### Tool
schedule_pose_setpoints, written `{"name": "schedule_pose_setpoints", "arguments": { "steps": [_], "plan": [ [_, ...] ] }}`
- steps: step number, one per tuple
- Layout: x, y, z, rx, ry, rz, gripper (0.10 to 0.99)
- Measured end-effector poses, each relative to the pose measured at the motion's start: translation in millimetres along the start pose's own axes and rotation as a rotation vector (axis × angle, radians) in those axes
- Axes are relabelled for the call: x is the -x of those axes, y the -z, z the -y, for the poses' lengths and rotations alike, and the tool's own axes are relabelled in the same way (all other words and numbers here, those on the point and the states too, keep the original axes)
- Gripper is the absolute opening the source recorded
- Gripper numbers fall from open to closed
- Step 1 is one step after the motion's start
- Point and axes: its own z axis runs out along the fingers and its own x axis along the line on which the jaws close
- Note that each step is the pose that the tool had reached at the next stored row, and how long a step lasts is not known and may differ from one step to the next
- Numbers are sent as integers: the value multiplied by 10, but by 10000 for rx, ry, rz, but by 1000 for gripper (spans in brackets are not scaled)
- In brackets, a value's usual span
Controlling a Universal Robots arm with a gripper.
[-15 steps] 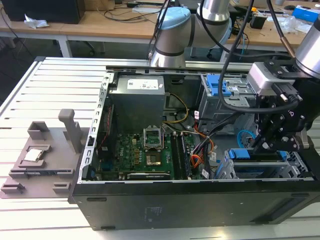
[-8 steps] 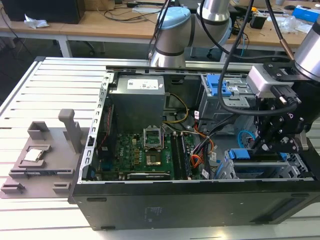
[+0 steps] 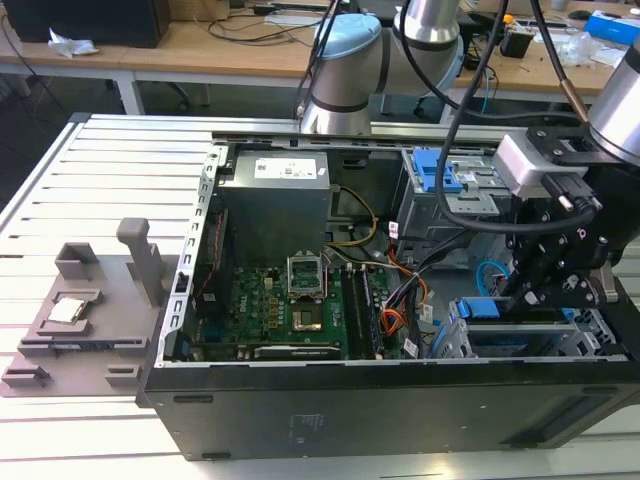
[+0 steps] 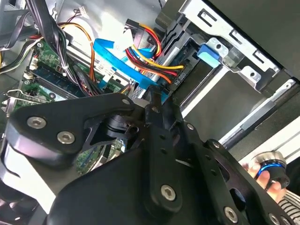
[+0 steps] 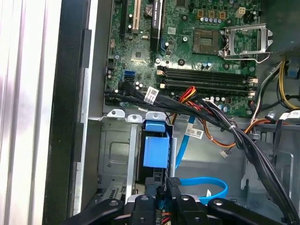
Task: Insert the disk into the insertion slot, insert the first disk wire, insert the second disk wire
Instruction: 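Insert the second disk wire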
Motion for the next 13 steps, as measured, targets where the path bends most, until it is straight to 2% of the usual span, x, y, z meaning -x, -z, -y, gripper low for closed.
{"name": "schedule_pose_setpoints", "arguments": {
  "steps": [3,4,5,6,7,8,10,13],
  "plan": [
    [1,179,-8,0,0,-7,235],
    [5,265,-11,1,0,-10,235],
    [23,358,-14,1,0,-9,216],
    [34,428,-16,1,0,-9,153],
    [39,470,-17,1,0,-8,153],
    [42,522,-19,0,0,-9,106],
    [44,628,-24,0,0,-10,106],
    [45,647,-25,0,0,-6,106]
  ]
}}
